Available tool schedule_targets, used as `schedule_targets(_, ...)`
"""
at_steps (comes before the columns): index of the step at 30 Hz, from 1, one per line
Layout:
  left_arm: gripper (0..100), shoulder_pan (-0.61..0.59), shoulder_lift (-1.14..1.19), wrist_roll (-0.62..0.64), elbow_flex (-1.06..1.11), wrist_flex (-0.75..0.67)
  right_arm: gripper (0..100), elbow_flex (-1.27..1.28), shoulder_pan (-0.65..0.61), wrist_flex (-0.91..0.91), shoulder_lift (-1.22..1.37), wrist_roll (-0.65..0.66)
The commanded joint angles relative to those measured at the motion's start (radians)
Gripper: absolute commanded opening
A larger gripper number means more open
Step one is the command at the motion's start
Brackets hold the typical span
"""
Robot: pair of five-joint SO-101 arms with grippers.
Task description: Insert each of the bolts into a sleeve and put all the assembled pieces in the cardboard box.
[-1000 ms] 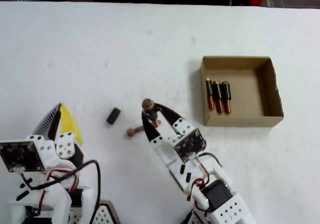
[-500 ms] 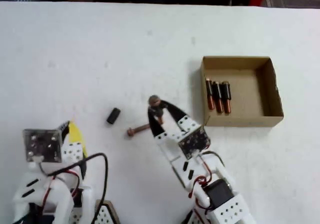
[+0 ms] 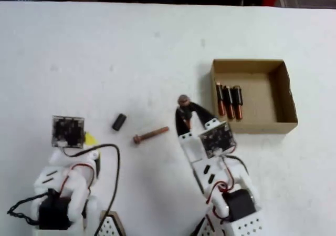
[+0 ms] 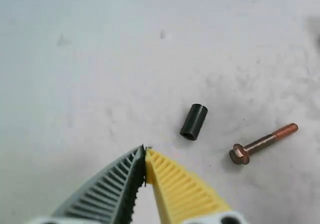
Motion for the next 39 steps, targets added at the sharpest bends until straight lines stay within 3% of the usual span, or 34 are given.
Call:
schedule_targets(1, 2, 0.081, -0.004, -0.006, 0.014, -0.031, 1.7, -0.183, 0.062, 0.094, -0.01, -0.002)
schedule_targets(6, 2, 0.097, -0.004, 0.021, 0.054, -0.035, 1.7, -0.367, 0.127, 0.228, -0.007, 0.005)
schedule_targets(11, 2, 0.099, -0.004, 0.064, 0.137, -0.1, 1.7, -0.519, 0.134, 0.28, 0.018, 0.146)
schedule_targets(18, 2, 0.099, -0.004, 0.064, 0.213, -0.109, 1.7, -0.717, 0.171, 0.383, 0.28, 0.176)
schedule_targets(27, 2, 0.099, -0.004, 0.063, 0.278, -0.104, 1.7, -0.864, 0.407, 0.381, 0.673, 0.183)
schedule_targets(33, 2, 0.099, -0.001, 0.063, 0.33, -0.101, 1.7, -0.867, 0.493, 0.294, 0.924, 0.186)
schedule_targets(39, 2, 0.077, -0.001, 0.063, 0.327, -0.074, 1.7, -0.953, 0.549, 0.242, 1.196, 0.304)
